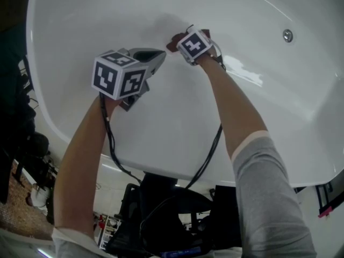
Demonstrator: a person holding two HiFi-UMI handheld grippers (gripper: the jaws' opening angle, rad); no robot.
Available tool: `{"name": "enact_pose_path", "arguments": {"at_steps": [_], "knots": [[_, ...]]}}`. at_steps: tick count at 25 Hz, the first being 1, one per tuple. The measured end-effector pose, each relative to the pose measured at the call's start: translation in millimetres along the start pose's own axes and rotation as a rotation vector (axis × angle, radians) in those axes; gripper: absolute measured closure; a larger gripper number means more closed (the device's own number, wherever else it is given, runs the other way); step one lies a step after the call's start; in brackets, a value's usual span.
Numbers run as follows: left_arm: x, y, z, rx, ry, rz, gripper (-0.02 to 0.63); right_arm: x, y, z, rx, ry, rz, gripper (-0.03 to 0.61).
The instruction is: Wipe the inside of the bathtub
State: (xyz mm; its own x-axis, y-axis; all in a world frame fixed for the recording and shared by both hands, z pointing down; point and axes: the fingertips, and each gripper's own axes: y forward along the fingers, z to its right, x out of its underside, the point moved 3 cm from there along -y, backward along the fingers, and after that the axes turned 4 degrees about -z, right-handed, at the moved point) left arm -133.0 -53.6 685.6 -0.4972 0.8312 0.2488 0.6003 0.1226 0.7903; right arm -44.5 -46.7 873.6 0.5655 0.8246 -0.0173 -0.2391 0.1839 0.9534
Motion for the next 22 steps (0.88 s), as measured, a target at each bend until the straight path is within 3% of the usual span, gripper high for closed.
{"name": "enact_pose_path", "arguments": {"at_steps": [3,6,10,13,18,22], "knots": [[-3.5,1.4,3.9,0.001,0.007,-0.002,0.606,20.1,-6.0,18.9,0.018,0.04,0.021,0.445],[-8.5,2.4,6.0,0.008,0.014,0.005,0.606,50.4,-4.4,16.9,-0.147,0.129,0.085,0.445],[-10.4,0.9,7.4,0.016,0.014,0.013,0.606,103.2,-0.3,42.1,-0.097,0.216,0.024,0.444],[-12.3,0.7,5.6,0.021,0.014,0.02,0.606,84.9,-2.6,34.2,-0.081,0.217,0.08,0.445],[-9.3,2.0,2.6,0.018,-0.007,0.025,0.606,40.1,5.5,7.0,-0.111,0.15,0.081,0.445],[-8.4,-2.0,-0.2,0.01,-0.001,0.014,0.606,12.8,7.3,-18.8,-0.112,0.061,-0.005,0.443]]}}
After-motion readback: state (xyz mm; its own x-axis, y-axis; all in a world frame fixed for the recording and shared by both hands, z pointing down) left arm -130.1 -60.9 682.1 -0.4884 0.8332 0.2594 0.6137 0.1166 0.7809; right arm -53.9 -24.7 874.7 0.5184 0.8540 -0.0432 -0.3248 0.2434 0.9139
